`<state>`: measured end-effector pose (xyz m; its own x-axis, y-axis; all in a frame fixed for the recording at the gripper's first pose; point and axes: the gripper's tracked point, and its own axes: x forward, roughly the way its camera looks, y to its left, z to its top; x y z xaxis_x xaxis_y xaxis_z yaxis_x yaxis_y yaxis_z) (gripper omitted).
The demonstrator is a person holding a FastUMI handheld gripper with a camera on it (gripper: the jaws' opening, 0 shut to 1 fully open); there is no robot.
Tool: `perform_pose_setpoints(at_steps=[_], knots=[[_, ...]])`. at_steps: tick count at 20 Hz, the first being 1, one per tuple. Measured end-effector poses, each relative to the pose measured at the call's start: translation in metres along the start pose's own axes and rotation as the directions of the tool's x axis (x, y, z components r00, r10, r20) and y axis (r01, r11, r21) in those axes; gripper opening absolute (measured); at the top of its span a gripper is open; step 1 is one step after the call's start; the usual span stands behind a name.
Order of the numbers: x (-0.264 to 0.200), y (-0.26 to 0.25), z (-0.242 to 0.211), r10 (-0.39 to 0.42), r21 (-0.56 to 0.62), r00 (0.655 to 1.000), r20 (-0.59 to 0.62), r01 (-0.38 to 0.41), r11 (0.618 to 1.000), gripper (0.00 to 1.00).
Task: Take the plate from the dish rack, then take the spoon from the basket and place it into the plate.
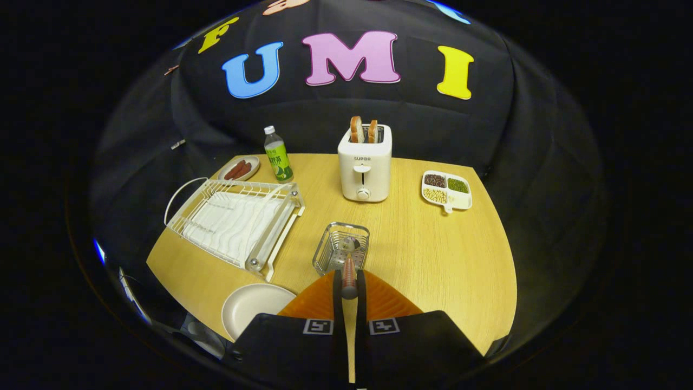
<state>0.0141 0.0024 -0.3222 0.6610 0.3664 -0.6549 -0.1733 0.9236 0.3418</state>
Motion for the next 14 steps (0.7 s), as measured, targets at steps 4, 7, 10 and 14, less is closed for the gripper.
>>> perform_pose_setpoints(at_steps=[4, 7, 10, 14], knots=[[-0.046, 0.018, 0.015, 0.034, 0.029, 0.998, 0.054, -0.035, 0.999, 0.09], [-0.075, 0.045, 0.011, 0.105, 0.063, 0.993, 0.059, -0.109, 0.992, 0.09], [-0.091, 0.065, -0.004, 0.139, 0.058, 0.990, 0.039, -0.141, 0.988, 0.09], [-0.098, 0.094, -0.037, 0.182, 0.012, 0.983, -0.026, -0.181, 0.983, 0.09]])
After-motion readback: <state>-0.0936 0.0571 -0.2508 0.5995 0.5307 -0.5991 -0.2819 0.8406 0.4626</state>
